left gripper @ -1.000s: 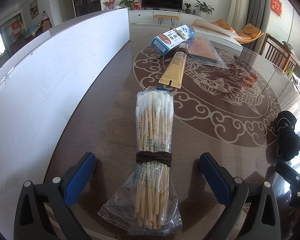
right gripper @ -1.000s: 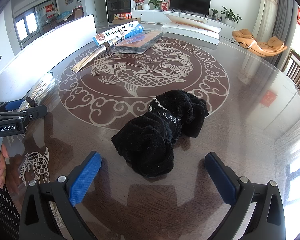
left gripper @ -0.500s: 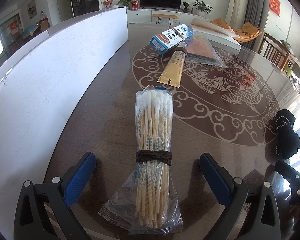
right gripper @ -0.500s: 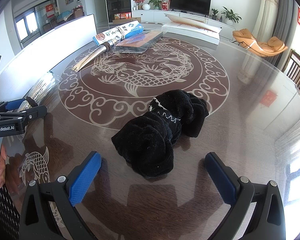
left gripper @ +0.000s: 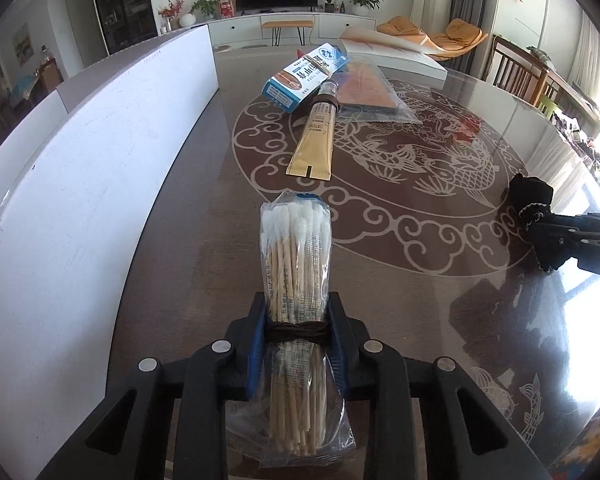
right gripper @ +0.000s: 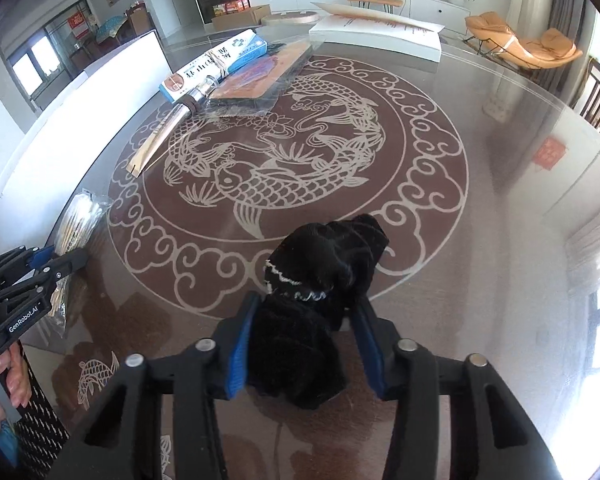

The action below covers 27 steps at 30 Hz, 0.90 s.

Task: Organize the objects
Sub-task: 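Carry the knit bundle and cotton swabs into the white enclosure and open both tools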

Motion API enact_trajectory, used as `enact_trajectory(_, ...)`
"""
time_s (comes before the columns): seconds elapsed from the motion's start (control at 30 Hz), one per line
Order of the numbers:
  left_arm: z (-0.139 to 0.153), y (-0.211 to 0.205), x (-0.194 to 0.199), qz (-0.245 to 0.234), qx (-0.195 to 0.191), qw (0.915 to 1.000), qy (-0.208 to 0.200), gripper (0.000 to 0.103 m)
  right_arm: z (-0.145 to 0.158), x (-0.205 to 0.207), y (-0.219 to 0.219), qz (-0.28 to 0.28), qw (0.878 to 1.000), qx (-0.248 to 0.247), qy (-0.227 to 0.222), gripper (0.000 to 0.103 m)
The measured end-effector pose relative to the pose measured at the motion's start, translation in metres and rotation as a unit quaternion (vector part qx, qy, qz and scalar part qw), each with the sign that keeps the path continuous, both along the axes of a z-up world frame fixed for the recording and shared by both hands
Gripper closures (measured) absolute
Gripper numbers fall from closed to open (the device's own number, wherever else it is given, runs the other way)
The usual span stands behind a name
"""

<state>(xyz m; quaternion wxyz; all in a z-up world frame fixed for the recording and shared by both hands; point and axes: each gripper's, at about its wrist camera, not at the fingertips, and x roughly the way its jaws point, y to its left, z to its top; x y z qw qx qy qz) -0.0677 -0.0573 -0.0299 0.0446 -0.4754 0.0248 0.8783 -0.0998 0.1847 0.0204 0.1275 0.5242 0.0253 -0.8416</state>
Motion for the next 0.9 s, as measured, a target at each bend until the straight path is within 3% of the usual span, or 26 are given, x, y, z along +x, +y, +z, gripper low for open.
enact_trajectory(0.17, 0.028, -0.015, 0.043, 0.020, 0.071, 0.9953, 0.062, 0.075, 0.035, 0.026, 0.002, 0.028, 0.998, -0.017, 0.047, 0.067)
enact_trajectory(0.33, 0.080, -0.034, 0.071, 0.053, 0.133, 0.9815, 0.127, 0.075, 0.079, 0.043, -0.025, 0.073, 0.993, -0.038, 0.082, 0.067)
enact_trajectory(0.53, 0.147, -0.106, 0.086, 0.105, 0.134, 0.9675, 0.187, 0.075, 0.144, 0.044, -0.128, 0.173, 0.972, -0.084, 0.135, 0.066)
enact_trajectory(0.67, 0.146, -0.178, 0.079, 0.179, 0.100, 0.9646, 0.165, 0.075, 0.164, 0.044, -0.226, 0.255, 0.950, -0.116, 0.139, 0.066)
enact_trajectory(0.8, 0.117, -0.241, 0.065, 0.265, 0.067, 0.9571, 0.096, 0.073, 0.158, 0.039, -0.315, 0.301, 0.936, -0.135, 0.124, 0.065)
enact_trajectory(0.83, 0.109, -0.251, 0.062, 0.279, 0.055, 0.9553, 0.081, 0.066, 0.151, 0.036, -0.333, 0.307, 0.934, -0.144, 0.111, 0.059)
enact_trajectory(0.87, 0.102, -0.257, 0.060, 0.290, 0.044, 0.9538, 0.067, 0.059, 0.143, 0.032, -0.349, 0.311, 0.935, -0.146, 0.090, 0.044)
enact_trajectory(0.9, 0.096, -0.260, 0.059, 0.299, 0.031, 0.9521, 0.057, 0.042, 0.133, 0.027, -0.361, 0.309, 0.938, -0.144, 0.068, 0.036)
